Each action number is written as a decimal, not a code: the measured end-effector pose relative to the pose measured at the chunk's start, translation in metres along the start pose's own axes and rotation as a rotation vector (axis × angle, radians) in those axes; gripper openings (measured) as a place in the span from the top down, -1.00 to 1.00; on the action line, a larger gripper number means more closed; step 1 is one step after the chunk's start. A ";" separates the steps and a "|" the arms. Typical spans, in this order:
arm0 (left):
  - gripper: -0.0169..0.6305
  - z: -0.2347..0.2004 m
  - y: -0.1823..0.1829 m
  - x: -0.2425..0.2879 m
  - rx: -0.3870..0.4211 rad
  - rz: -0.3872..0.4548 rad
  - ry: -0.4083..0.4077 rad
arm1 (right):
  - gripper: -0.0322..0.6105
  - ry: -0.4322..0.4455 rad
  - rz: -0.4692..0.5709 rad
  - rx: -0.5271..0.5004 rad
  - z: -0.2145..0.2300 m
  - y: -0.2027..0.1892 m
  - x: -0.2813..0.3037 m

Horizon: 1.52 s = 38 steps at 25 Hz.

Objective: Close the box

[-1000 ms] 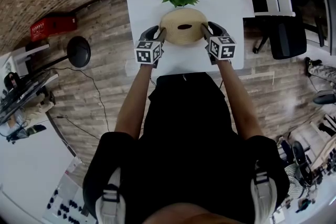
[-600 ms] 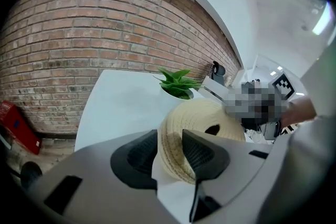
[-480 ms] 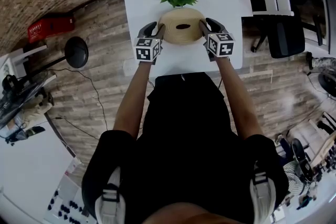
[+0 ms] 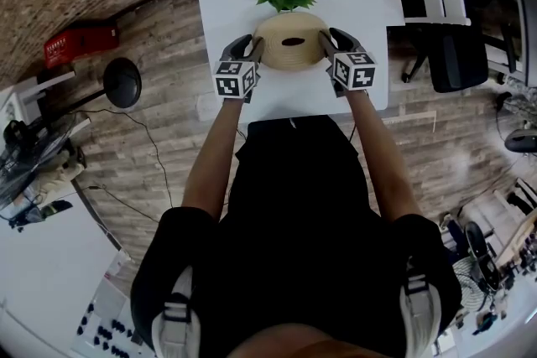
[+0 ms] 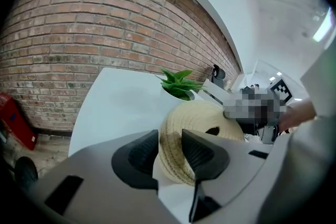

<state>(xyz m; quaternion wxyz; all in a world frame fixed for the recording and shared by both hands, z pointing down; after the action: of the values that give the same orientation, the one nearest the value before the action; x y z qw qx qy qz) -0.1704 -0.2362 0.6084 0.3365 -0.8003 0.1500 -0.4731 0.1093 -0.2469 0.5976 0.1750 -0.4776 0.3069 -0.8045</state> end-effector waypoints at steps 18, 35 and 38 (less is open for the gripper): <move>0.58 0.023 0.014 -0.032 0.075 0.126 0.018 | 0.63 0.068 0.027 -0.101 -0.006 -0.005 -0.031; 0.85 0.065 -0.004 -0.090 0.114 0.176 -0.018 | 0.90 0.071 0.123 -0.303 -0.021 -0.008 -0.098; 0.86 0.072 -0.008 -0.100 0.128 0.180 -0.014 | 0.90 0.084 0.128 -0.317 -0.020 -0.012 -0.108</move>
<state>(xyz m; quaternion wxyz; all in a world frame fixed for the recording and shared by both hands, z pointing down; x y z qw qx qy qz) -0.1604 -0.1457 0.5248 0.4289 -0.7639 0.1886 -0.4438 0.1439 -0.1686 0.5269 0.1355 -0.4444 0.4667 -0.7525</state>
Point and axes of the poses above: the fingertips, and each gripper's own axes: x forward along the fingers, z to its right, y out of its top, the point moved 9 cm from there along -x, backward along the fingers, and after that the axes turned 2 degrees about -z, right-handed, at the moved point
